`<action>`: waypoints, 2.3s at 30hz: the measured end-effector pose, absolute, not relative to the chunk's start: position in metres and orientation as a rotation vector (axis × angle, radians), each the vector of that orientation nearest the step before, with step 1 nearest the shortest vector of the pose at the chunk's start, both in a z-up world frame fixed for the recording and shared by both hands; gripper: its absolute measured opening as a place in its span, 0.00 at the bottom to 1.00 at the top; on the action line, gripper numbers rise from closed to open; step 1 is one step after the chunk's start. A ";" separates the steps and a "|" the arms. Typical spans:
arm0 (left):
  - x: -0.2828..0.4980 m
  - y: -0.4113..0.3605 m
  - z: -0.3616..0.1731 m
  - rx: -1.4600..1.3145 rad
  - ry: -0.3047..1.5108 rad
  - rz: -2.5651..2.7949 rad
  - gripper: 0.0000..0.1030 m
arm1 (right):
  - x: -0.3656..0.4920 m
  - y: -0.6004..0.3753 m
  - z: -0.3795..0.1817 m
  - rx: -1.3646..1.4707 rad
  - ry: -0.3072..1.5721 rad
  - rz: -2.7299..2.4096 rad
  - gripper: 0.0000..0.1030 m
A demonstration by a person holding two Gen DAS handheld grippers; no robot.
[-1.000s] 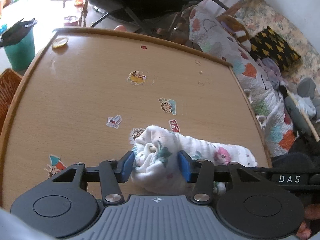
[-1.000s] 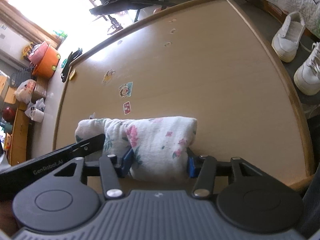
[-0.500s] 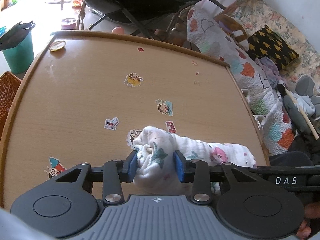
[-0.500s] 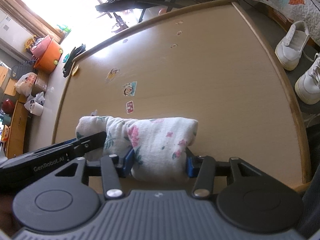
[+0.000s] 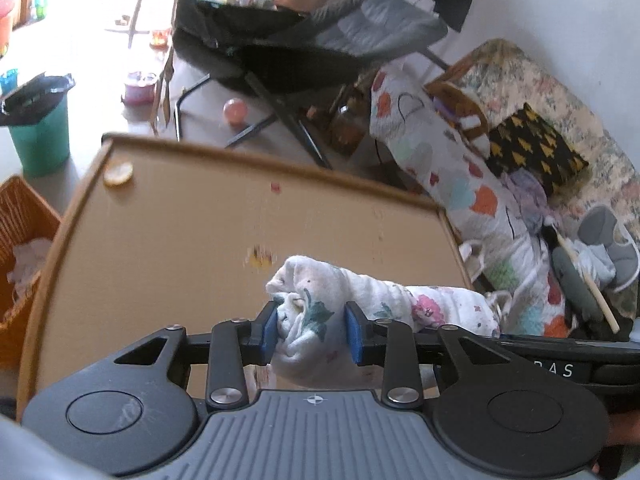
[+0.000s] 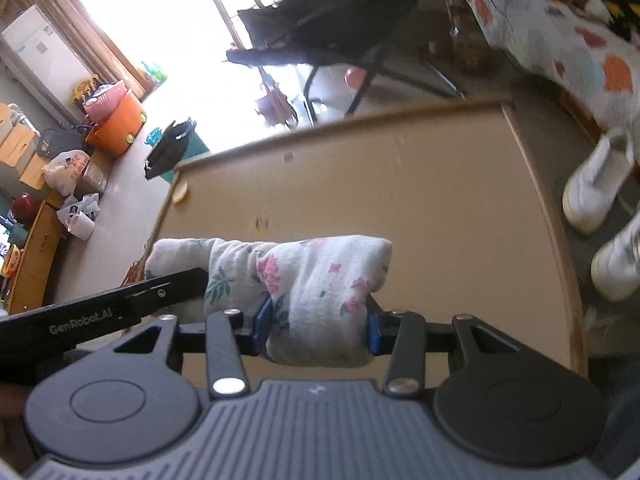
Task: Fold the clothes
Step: 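Lift the rolled bundle with both grippers and carry it across the table, then set the bundle down on the table and open both grippers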
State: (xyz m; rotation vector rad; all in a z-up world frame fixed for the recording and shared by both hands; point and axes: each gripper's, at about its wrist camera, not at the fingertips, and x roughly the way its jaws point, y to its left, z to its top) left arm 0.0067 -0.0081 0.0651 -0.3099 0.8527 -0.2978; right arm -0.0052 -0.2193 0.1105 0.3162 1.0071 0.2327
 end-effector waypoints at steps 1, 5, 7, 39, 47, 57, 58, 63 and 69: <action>0.011 -0.008 0.068 -0.313 0.841 -0.293 0.33 | 0.001 -0.218 0.114 0.305 0.994 0.234 0.43; 0.031 -0.008 0.080 -0.323 0.786 -0.270 0.33 | 0.022 -0.213 0.122 0.259 0.939 0.234 0.43; 0.042 -0.009 0.083 -0.324 0.757 -0.257 0.33 | 0.034 -0.212 0.123 0.248 0.915 0.231 0.43; 0.182 0.009 0.016 -0.378 0.855 -0.178 0.43 | 0.122 -0.242 0.068 0.446 0.926 0.164 0.53; 0.166 0.017 0.023 -0.385 0.803 -0.152 0.43 | 0.124 -0.246 0.058 0.419 0.926 0.074 0.53; 0.173 0.021 0.014 -0.393 0.818 -0.135 0.43 | 0.118 -0.245 0.047 0.364 0.868 0.081 0.62; 0.173 0.024 0.015 -0.413 0.811 -0.137 0.43 | 0.116 -0.248 0.047 0.383 0.856 0.084 0.63; 0.161 0.031 0.022 -0.460 0.730 -0.099 0.42 | 0.108 -0.260 0.056 0.451 0.774 0.091 0.63; 0.153 0.022 0.024 -0.397 0.747 -0.093 0.41 | 0.110 -0.262 0.054 0.435 0.785 0.060 0.63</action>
